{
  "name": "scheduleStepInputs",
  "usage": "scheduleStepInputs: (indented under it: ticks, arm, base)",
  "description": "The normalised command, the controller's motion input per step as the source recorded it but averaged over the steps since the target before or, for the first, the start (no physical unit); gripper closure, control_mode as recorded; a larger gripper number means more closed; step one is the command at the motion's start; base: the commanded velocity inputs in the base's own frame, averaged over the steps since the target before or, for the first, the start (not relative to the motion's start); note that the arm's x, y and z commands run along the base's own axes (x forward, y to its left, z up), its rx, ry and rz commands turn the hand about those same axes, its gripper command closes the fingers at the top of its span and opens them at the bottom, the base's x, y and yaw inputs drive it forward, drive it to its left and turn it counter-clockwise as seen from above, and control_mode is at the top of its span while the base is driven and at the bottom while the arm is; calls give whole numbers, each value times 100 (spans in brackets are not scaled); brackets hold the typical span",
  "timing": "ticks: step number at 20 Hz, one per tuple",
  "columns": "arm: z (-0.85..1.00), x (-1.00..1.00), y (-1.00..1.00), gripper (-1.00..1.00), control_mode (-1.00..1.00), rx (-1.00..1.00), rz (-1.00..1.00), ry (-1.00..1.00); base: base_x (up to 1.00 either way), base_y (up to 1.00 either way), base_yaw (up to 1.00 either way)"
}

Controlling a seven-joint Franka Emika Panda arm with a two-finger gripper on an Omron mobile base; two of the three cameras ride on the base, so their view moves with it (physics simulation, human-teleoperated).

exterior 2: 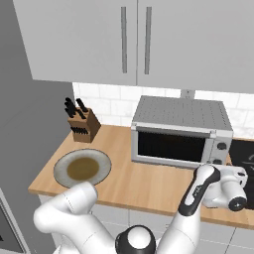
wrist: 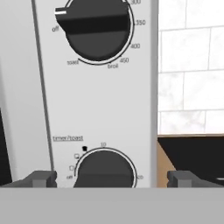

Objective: Pick up the kebab skewer and baguette bread, and place them inside the toaster oven. Close the toaster oven door and start by setting the timer.

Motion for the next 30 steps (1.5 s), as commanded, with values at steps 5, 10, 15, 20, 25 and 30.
scheduleStepInputs:
  ticks: [5, 10, 15, 20, 25, 30]
  arm:
    - [0, 2, 7, 100, -100, 0, 0, 0]
    - [0, 0, 0, 100, -100, 0, 0, 0]
    - [0, 0, 0, 100, -100, 1, 0, 0]
    - [-4, 0, 0, 100, -100, 11, -1, 0]
    - [-1, 0, 0, 100, -100, 17, -7, 0]
    - [0, 0, 0, 100, -100, 20, -10, 0]
  base:
    - [0, 0, 0]
    - [0, 0, 0]
    - [0, 0, 0]
    - [0, 0, 0]
    - [0, 0, 0]
    - [0, 0, 0]
